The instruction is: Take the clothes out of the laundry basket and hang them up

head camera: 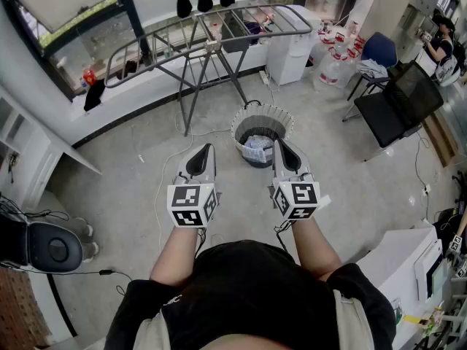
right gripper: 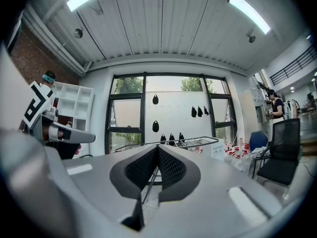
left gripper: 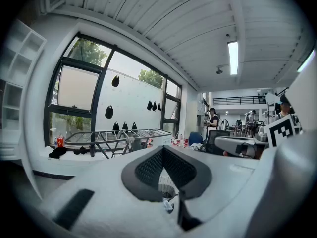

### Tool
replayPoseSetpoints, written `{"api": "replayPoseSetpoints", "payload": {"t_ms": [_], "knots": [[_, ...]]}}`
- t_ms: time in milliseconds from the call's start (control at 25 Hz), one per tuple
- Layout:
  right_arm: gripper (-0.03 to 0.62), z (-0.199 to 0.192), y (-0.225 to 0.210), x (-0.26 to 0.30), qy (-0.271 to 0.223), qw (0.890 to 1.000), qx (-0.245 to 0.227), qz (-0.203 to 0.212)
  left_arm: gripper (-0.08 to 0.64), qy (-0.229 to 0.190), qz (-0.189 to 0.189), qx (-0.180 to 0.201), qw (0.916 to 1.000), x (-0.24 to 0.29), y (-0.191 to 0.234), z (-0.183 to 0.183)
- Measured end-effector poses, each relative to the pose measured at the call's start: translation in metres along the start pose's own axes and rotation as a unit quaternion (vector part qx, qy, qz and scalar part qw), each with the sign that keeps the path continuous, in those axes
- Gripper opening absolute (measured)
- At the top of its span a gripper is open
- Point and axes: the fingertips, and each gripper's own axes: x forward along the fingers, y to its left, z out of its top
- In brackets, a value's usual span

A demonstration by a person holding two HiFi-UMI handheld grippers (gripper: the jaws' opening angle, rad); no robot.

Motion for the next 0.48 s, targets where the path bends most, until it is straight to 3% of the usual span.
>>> {"api": "replayPoseSetpoints", "payload": {"t_ms": [480], "knots": [[0.013,-0.006,0.014,0.009,-0.002,1.000,0.011,-0.004,0.009,0.000,0.001,0.001,1.0000,-0.004,0.018,-0.004]]}}
